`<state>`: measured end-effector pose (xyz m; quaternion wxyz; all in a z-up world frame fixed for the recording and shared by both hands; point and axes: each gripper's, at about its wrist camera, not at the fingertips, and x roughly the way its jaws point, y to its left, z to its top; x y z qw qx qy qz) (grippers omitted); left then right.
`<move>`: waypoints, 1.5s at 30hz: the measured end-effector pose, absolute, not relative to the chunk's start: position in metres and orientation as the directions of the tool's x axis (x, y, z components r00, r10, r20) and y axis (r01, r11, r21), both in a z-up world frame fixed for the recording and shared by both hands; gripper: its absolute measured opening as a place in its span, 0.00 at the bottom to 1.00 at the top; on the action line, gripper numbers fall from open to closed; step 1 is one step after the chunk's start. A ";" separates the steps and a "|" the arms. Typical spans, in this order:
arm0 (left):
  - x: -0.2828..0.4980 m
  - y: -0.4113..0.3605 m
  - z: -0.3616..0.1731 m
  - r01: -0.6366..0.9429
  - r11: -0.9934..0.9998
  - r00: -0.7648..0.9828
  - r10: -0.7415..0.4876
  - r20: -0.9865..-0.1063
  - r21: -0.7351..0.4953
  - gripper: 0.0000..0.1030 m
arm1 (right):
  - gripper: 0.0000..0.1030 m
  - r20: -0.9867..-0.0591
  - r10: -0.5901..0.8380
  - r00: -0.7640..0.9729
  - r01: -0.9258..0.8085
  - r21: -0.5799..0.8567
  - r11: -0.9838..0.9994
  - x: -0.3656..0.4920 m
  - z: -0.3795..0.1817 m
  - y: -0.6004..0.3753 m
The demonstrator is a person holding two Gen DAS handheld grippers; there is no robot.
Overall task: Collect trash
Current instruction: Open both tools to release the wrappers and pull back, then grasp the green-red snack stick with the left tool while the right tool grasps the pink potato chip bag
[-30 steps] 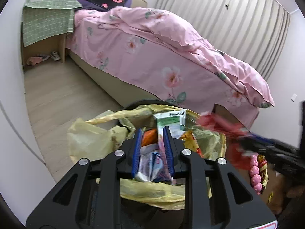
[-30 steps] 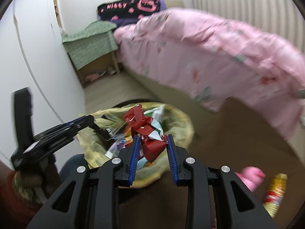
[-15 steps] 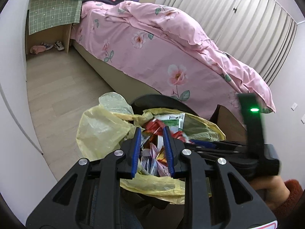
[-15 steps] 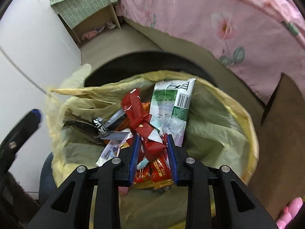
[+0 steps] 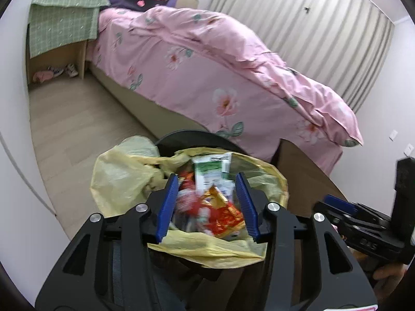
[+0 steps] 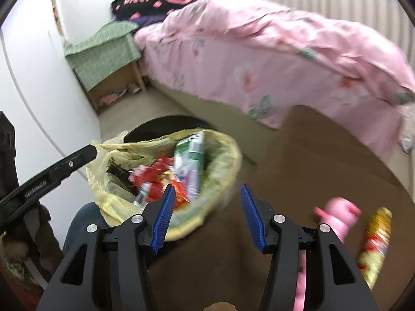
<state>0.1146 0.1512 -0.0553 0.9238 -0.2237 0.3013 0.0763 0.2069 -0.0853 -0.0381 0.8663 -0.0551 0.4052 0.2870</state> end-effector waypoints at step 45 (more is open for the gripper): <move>0.194 -0.184 -0.070 0.398 0.909 0.555 -0.345 -0.757 -0.122 0.29 | 0.57 -0.713 0.076 0.697 0.049 0.153 0.987 0.007 -0.108 -0.371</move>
